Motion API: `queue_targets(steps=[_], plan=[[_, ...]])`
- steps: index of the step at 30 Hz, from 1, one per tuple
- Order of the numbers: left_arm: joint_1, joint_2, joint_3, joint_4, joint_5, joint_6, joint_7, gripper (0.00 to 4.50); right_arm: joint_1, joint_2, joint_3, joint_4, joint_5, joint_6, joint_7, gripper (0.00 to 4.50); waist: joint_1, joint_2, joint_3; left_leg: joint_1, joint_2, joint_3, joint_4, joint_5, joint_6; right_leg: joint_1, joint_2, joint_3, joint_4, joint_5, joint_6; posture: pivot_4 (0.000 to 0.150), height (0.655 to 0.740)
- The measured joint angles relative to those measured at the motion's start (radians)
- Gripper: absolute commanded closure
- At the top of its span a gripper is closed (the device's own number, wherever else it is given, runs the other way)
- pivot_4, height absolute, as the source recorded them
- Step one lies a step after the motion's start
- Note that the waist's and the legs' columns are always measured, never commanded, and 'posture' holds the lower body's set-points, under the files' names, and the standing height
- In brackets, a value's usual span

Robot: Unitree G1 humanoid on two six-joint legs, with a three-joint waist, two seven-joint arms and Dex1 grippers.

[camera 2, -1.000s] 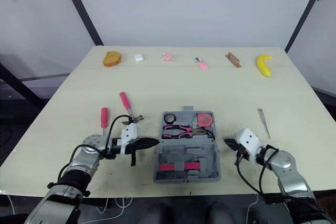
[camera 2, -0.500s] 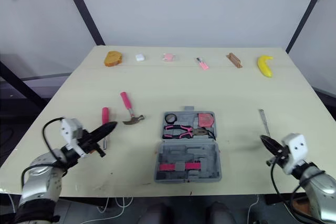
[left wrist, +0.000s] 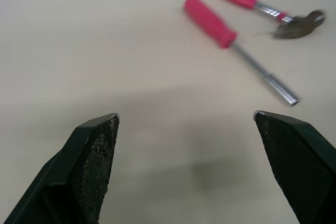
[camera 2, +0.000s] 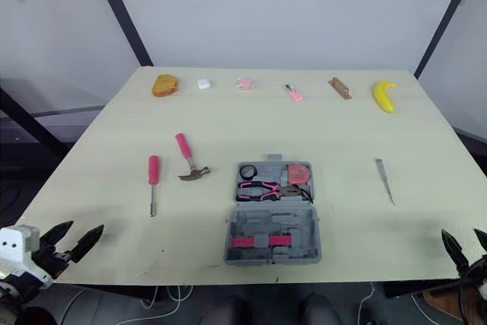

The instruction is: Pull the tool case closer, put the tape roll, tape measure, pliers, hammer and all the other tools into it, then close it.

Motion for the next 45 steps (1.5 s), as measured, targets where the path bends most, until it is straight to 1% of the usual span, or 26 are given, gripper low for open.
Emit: queue_targets(steps=[3,6,12,17,19,21,23,27,30,34,35,43,44,45], plan=[[0.008,0.008,0.011,0.075,0.002,-0.031,-0.014,0.00,0.028,-0.014,-0.020,0.114,-0.036,-0.043,-0.002,0.06,-0.002,0.000,0.000,0.000,0.000,0.001,-0.001,0.000,0.000,0.000,-0.001,0.001,-0.001,0.000,0.000,0.150,0.7400],[-0.005,0.007,0.007,0.086,0.002,-0.044,-0.025,0.00,0.025,-0.015,-0.020,0.137,-0.046,-0.065,0.003,0.06,-0.003,0.000,0.000,0.001,0.000,0.001,-0.001,0.000,0.000,0.000,-0.001,0.001,0.000,0.000,0.000,0.150,0.7400],[-0.041,0.007,-0.002,0.085,0.003,-0.063,-0.044,0.00,-0.017,-0.023,-0.010,0.125,-0.045,-0.074,0.006,0.06,-0.003,0.000,-0.001,0.002,0.000,0.001,-0.001,0.000,0.000,0.000,-0.001,0.003,0.000,0.000,0.000,0.150,0.7400],[-0.060,0.007,-0.022,0.067,0.002,-0.067,-0.063,0.00,-0.046,-0.029,0.005,0.048,-0.030,-0.031,0.014,0.06,-0.003,0.000,-0.001,0.002,0.000,0.001,-0.001,0.000,0.000,0.000,-0.001,0.003,0.000,0.002,0.003,0.150,0.7400],[-0.062,0.008,-0.041,0.020,0.008,-0.067,-0.081,0.00,-0.071,-0.030,0.032,-0.001,-0.027,0.007,0.013,0.06,-0.003,0.000,-0.001,0.002,0.001,0.001,-0.001,0.000,0.000,0.000,-0.001,0.003,0.000,0.002,0.003,0.150,0.7400],[-0.076,0.014,-0.094,-0.048,0.027,-0.065,-0.114,0.00,-0.131,-0.031,0.083,-0.048,-0.031,0.061,-0.005,0.06,-0.003,0.000,-0.001,0.003,0.001,0.001,-0.001,0.000,0.000,0.000,-0.001,0.004,0.000,0.002,0.002,0.150,0.7400],[-0.127,0.014,-0.162,-0.152,0.028,-0.040,-0.153,0.00,-0.241,-0.033,0.164,-0.090,-0.047,0.142,-0.044,0.06,-0.003,0.000,0.000,0.003,0.000,0.001,0.000,0.000,0.000,0.000,-0.001,0.005,0.001,0.003,0.002,0.150,0.7400],[-0.158,0.030,-0.218,-0.270,0.020,0.007,-0.195,0.00,-0.340,-0.039,0.232,-0.098,-0.081,0.218,-0.088,0.06,-0.001,0.001,0.000,0.000,0.000,0.001,-0.001,0.000,0.000,0.000,0.000,0.001,0.000,0.003,0.002,0.150,0.7400],[-0.175,0.037,-0.269,-0.364,0.005,0.064,-0.238,0.00,-0.417,-0.039,0.287,-0.047,-0.132,0.266,-0.121,0.06,-0.001,0.002,0.000,-0.002,0.000,0.001,-0.002,0.000,0.000,-0.002,0.000,0.000,-0.002,0.003,0.002,0.150,0.7400],[-0.201,0.048,-0.310,-0.454,-0.010,0.098,-0.277,0.00,-0.471,-0.037,0.337,-0.013,-0.168,0.296,-0.146,0.06,-0.001,0.003,0.001,-0.002,0.000,0.001,-0.002,0.000,0.000,-0.002,0.000,0.001,-0.002,0.003,0.003,0.150,0.7400],[-0.225,0.059,-0.336,-0.489,-0.021,0.131,-0.297,0.00,-0.514,-0.037,0.347,0.045,-0.191,0.304,-0.163,0.06,-0.002,0.003,0.001,-0.002,0.000,0.001,-0.002,0.000,0.000,-0.002,0.001,0.001,-0.002,0.003,0.003,0.150,0.7400],[-0.291,0.081,-0.397,-0.597,-0.053,0.194,-0.375,0.00,-0.641,-0.036,0.389,0.188,-0.233,0.311,-0.175,0.06,-0.004,0.004,0.002,-0.002,0.000,0.001,-0.002,0.000,0.000,-0.002,0.001,0.001,-0.002,0.003,0.003,0.150,0.7400],[-0.322,0.093,-0.431,-0.628,-0.081,0.242,-0.412,0.00,-0.689,-0.036,0.391,0.270,-0.243,0.320,-0.185,0.06,-0.004,0.004,0.002,-0.002,0.000,0.001,-0.002,0.000,0.000,-0.002,0.001,0.001,-0.002,0.003,0.003,0.150,0.7400],[-0.345,0.099,-0.445,-0.655,-0.098,0.262,-0.430,0.00,-0.715,-0.033,0.394,0.304,-0.247,0.320,-0.187,0.06,-0.004,0.004,0.003,-0.002,0.000,0.001,-0.002,0.000,0.000,-0.002,0.001,0.001,-0.002,0.003,0.003,0.150,0.7400]])
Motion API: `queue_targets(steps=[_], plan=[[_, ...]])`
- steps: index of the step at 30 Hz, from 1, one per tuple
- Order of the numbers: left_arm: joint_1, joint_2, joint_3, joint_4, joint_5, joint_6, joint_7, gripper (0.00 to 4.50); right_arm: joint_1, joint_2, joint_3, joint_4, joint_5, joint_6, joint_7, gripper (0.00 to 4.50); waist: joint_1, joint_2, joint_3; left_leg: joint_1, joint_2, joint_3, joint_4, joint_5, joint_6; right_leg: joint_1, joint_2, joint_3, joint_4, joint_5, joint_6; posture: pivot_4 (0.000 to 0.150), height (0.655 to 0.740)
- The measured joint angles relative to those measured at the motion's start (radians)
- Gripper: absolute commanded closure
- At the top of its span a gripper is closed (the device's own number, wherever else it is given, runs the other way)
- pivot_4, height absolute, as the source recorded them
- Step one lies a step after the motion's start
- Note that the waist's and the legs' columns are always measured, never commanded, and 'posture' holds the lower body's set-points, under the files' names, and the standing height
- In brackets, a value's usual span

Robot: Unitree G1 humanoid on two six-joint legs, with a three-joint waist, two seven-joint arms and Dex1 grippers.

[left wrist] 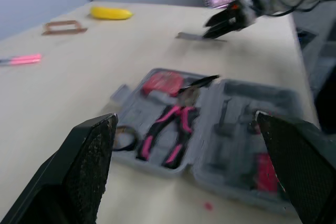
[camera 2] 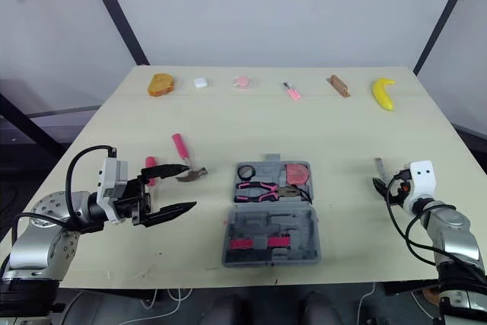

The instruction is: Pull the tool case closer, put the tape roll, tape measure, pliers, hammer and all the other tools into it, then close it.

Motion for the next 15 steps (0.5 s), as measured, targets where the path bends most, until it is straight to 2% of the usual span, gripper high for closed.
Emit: queue_targets(steps=[7,10,14,15], plan=[[-0.047,0.007,-0.017,-0.049,-0.032,0.048,-0.014,0.00,-0.061,0.022,0.016,0.130,-0.037,-0.065,-0.010,0.06,-0.001,0.001,0.000,0.000,0.000,0.000,0.000,0.000,0.000,0.000,0.000,0.000,0.000,0.000,0.000,0.150,0.7400],[-0.046,0.003,-0.019,-0.049,-0.032,0.048,-0.012,0.00,-0.069,0.029,0.016,0.153,-0.048,-0.094,-0.022,0.87,-0.004,0.001,0.000,0.000,0.000,0.000,0.000,0.000,0.000,0.000,0.000,0.001,0.000,0.000,0.000,0.150,0.7400],[-0.036,-0.006,-0.019,-0.049,-0.030,0.045,-0.010,0.00,-0.063,0.043,0.030,0.159,-0.068,-0.144,-0.025,2.78,-0.004,0.001,0.000,0.000,0.000,0.000,0.000,0.000,0.000,0.000,0.000,0.001,0.000,0.000,0.000,0.150,0.7400],[-0.036,-0.010,-0.019,-0.049,-0.030,0.044,-0.008,0.00,-0.063,0.045,0.032,0.164,-0.071,-0.157,-0.026,3.09,-0.004,0.001,0.000,0.000,0.000,0.000,0.000,0.000,0.000,0.000,0.000,0.001,0.000,0.000,0.000,0.150,0.7400]])
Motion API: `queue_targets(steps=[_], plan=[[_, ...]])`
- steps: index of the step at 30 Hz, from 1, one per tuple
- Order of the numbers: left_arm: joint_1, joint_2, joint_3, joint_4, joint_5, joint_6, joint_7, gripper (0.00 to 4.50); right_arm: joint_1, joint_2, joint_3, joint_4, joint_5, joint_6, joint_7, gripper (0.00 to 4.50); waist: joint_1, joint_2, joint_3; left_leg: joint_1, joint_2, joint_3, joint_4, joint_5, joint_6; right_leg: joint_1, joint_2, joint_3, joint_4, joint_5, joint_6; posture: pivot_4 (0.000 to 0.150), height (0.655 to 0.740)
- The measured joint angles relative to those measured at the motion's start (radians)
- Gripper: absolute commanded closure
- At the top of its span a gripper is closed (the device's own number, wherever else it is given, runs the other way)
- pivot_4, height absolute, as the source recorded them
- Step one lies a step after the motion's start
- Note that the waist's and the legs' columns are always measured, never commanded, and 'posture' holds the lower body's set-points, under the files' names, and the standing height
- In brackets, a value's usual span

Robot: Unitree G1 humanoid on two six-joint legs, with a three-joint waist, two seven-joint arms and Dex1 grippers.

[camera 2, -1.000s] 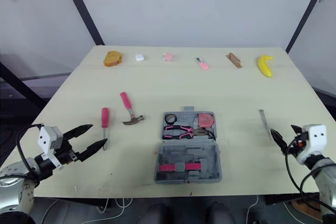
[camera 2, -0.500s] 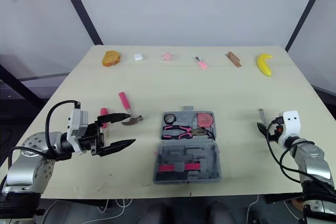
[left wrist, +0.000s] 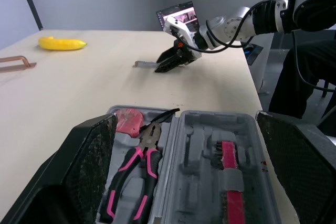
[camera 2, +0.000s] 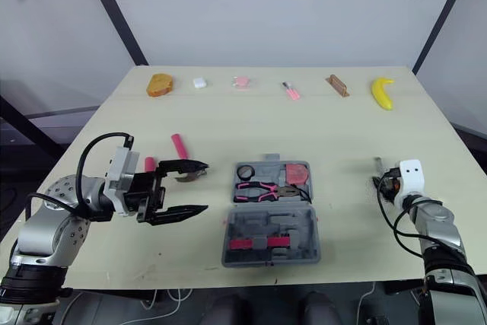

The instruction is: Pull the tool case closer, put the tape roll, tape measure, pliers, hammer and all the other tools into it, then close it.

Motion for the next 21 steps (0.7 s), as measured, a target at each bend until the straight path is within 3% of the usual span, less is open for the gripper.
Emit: queue_targets(steps=[1,4,14,21], plan=[[0.001,-0.004,0.000,0.000,0.000,0.000,0.003,0.00,0.000,0.000,0.001,0.009,-0.004,-0.014,-0.002,3.66,0.003,0.000,0.000,0.000,0.000,0.000,0.001,0.000,0.000,0.000,0.000,0.000,0.000,0.000,0.000,0.150,0.7400],[0.003,-0.006,0.001,0.000,0.000,-0.002,0.003,0.00,-0.002,0.000,0.005,0.024,-0.013,-0.042,-0.003,4.43,0.005,0.000,0.000,0.000,0.000,0.000,0.001,0.000,0.000,0.001,0.000,0.000,0.000,0.000,0.000,0.150,0.7400],[0.002,-0.016,0.004,0.022,-0.002,-0.036,-0.020,0.00,0.026,-0.026,0.005,-0.040,-0.025,-0.040,0.031,4.43,0.005,0.002,0.001,0.000,0.000,0.000,0.001,0.000,0.000,0.001,0.000,0.000,0.000,0.000,0.000,0.150,0.7400],[0.001,0.005,0.013,0.069,-0.012,-0.052,-0.104,0.00,0.118,-0.100,0.073,-0.464,0.012,0.115,0.195,4.43,-0.001,0.004,0.002,0.000,0.000,-0.001,0.001,0.000,0.000,0.000,0.001,0.000,0.001,0.000,0.000,0.150,0.7400]])
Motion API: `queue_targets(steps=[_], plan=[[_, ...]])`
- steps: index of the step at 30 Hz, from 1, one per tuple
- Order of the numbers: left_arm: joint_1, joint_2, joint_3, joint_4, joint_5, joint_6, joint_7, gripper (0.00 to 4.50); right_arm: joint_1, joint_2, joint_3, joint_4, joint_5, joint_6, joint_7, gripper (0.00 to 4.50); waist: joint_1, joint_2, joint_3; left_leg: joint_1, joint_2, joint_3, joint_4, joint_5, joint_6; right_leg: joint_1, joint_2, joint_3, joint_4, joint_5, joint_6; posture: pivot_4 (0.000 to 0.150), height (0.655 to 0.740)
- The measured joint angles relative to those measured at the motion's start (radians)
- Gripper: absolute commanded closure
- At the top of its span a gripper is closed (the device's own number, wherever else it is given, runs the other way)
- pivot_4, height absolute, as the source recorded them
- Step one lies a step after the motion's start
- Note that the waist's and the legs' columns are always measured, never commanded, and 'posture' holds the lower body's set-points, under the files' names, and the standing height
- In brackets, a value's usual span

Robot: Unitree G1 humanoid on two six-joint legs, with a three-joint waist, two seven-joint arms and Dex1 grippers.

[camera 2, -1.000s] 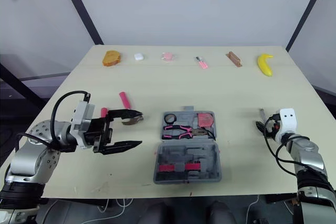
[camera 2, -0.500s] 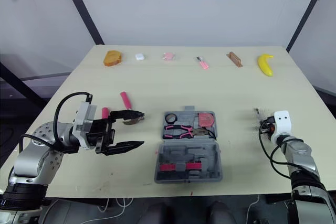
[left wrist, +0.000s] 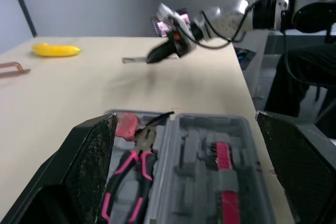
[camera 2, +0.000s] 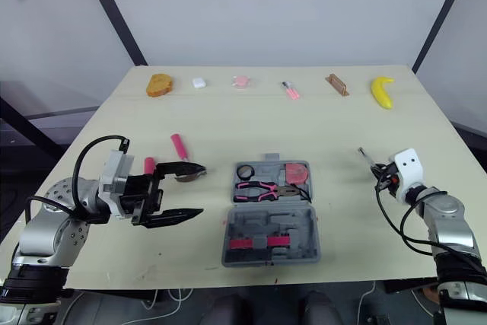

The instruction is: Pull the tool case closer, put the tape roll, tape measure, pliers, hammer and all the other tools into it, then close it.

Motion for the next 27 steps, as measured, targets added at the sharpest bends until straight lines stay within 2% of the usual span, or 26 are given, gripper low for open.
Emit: queue_targets(steps=[6,9,13,20,27], plan=[[-0.013,0.024,0.000,0.040,0.000,-0.021,-0.068,0.00,0.018,-0.031,0.106,-0.266,0.039,0.158,0.107,4.43,0.009,0.000,0.000,-0.001,0.000,0.000,0.000,0.000,0.000,0.000,0.000,0.000,0.000,0.000,0.000,0.150,0.7400],[-0.010,0.057,-0.002,0.080,-0.001,-0.046,-0.086,0.00,-0.015,-0.057,0.240,-0.425,0.034,0.276,0.163,4.43,0.005,0.000,0.000,-0.001,0.000,0.000,0.000,0.000,0.000,-0.001,0.000,-0.001,0.000,0.000,0.000,0.150,0.7400],[0.016,0.106,-0.012,0.112,-0.025,-0.069,-0.089,0.00,-0.068,-0.066,0.383,-0.535,0.003,0.350,0.205,4.43,0.005,0.000,0.001,-0.001,0.000,-0.001,0.000,0.000,0.000,-0.001,0.000,-0.001,0.000,0.000,0.000,0.150,0.7400],[0.052,0.201,-0.093,0.187,-0.031,-0.209,-0.091,0.00,-0.230,-0.051,0.627,-0.605,-0.083,0.542,0.244,4.43,0.009,-0.004,0.004,-0.002,0.000,-0.001,0.001,0.000,0.000,-0.002,-0.001,-0.002,0.001,0.000,-0.001,0.150,0.7400],[0.059,0.201,-0.115,0.199,-0.032,-0.232,-0.092,0.00,-0.356,0.010,0.795,-0.616,-0.170,0.698,0.212,4.43,0.009,-0.005,0.005,-0.003,0.000,-0.001,0.001,0.000,0.000,-0.003,-0.001,-0.003,0.001,0.000,-0.001,0.150,0.7400]])
